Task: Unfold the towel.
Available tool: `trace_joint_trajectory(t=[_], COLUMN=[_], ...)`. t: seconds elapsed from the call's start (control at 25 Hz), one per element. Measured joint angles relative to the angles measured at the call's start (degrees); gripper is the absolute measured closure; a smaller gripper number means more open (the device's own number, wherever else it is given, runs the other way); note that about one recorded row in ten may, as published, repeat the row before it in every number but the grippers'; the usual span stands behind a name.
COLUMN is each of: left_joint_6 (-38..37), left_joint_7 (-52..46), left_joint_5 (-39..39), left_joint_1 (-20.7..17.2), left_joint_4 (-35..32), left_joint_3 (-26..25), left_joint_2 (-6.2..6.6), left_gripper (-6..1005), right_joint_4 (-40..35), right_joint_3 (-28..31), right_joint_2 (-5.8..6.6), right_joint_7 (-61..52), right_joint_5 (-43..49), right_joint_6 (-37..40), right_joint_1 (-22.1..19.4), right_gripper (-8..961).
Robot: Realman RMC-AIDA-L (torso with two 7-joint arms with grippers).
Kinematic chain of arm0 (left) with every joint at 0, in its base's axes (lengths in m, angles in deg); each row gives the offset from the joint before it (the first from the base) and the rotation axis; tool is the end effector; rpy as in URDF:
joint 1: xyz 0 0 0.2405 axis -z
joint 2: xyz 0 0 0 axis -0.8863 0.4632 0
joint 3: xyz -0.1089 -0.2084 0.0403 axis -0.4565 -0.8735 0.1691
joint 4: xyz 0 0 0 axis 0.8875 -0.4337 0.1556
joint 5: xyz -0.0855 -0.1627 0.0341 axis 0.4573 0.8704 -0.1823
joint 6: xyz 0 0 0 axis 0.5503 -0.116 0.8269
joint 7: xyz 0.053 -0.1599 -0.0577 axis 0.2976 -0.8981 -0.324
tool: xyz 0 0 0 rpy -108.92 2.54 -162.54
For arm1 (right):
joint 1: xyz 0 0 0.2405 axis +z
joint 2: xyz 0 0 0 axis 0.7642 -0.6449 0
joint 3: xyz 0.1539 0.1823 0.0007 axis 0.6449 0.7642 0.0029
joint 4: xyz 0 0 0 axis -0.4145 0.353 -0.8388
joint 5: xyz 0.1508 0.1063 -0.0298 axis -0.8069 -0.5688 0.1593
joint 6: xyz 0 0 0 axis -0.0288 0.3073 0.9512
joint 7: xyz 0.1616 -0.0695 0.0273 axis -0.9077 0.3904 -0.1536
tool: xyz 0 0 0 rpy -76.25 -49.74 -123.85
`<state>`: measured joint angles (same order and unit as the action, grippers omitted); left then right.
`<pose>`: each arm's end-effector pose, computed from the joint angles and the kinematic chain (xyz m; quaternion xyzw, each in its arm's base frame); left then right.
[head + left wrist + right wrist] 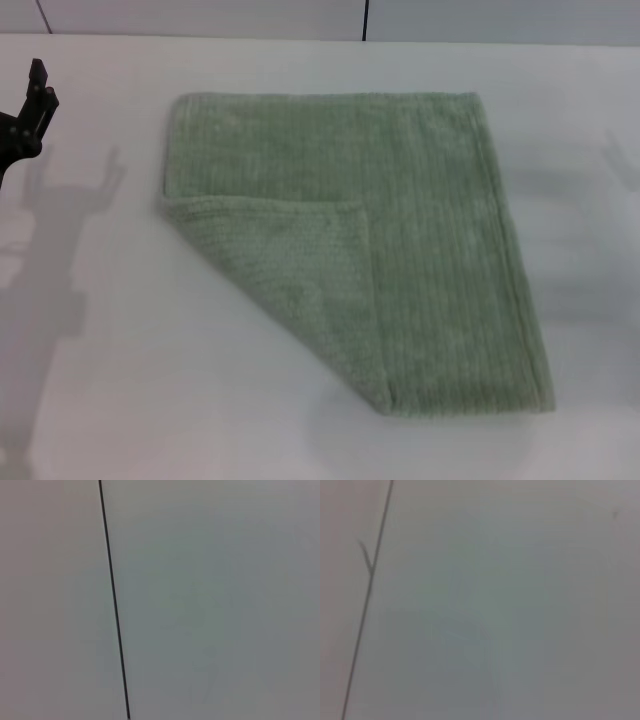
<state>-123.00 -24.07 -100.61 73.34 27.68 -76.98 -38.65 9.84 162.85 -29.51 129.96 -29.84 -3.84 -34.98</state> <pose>-0.2888 0.3155 0.0387 -0.6459 -0.1441 -0.2831 0.6942 0.2833 0.3442 0.0638 -0.6925 0.1288 0.3124 0.6374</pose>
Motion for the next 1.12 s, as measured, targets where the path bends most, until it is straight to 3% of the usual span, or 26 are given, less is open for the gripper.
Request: trace_joint_trajectory(t=[0.32, 0.64, 0.72, 0.76, 0.88, 0.92, 0.96, 1.0, 1.04, 1.08, 1.12], left_joint_6=[0.02, 0.00, 0.22, 0.22, 0.43, 0.56, 0.96, 1.88, 2.72, 4.78, 4.78], left_joint_7=[-0.51, -0.59, -0.62, -0.62, -0.74, -0.75, -0.77, -0.80, -0.81, -0.82, -0.82], left_joint_5=[0.04, 0.04, 0.03, 0.03, 0.04, 0.02, 0.04, 0.04, 0.04, 0.03, 0.03], left_joint_1=[-0.87, -0.93, -0.92, -0.92, -0.88, -0.80, -0.77, -0.75, -0.78, -0.88, -0.88], left_joint_4=[0.06, 0.04, 0.34, 0.34, 1.13, 1.28, 1.56, 2.37, 3.04, 4.58, 4.58], left_joint_3=[0.95, 2.05, 2.73, 2.73, 3.61, 3.91, 4.05, 4.25, 4.35, 4.59, 4.59], left_joint_2=[-0.10, -0.09, -0.02, -0.02, -0.01, 0.01, 0.05, 0.11, 0.16, 0.24, 0.24], left_gripper=[139, 138, 138, 138, 139, 139, 140, 141, 142, 143, 144], right_joint_4=[-1.10, -0.27, 6.65, 6.65, 19.92, 28.82, 28.82, 36.75, 36.75, 40.16, 45.57], right_joint_3=[0.16, -0.86, -2.00, -2.00, -4.78, -7.38, -7.38, -9.08, -9.08, -9.15, -8.24], right_joint_2=[-0.40, -0.37, 0.05, 0.05, 0.11, 0.22, 0.22, 0.56, 0.56, 0.85, 1.65], right_joint_7=[-2.94, -10.01, -16.79, -16.79, -24.99, -32.91, -32.91, -44.91, -44.91, -52.04, -69.54], right_joint_5=[-1.63, -0.20, 6.08, 6.08, 16.63, 23.41, 23.41, 32.10, 32.10, 37.56, 50.06], right_joint_6=[-7.54, -7.14, 0.36, 0.36, 14.67, 24.10, 24.10, 31.39, 31.39, 33.47, 34.79], right_joint_1=[-1.99, -3.15, -4.95, -4.95, -7.65, -8.99, -8.99, -9.87, -9.87, -9.92, -9.22], right_gripper=[108, 109, 109, 109, 110, 110, 110, 110, 110, 111, 111])
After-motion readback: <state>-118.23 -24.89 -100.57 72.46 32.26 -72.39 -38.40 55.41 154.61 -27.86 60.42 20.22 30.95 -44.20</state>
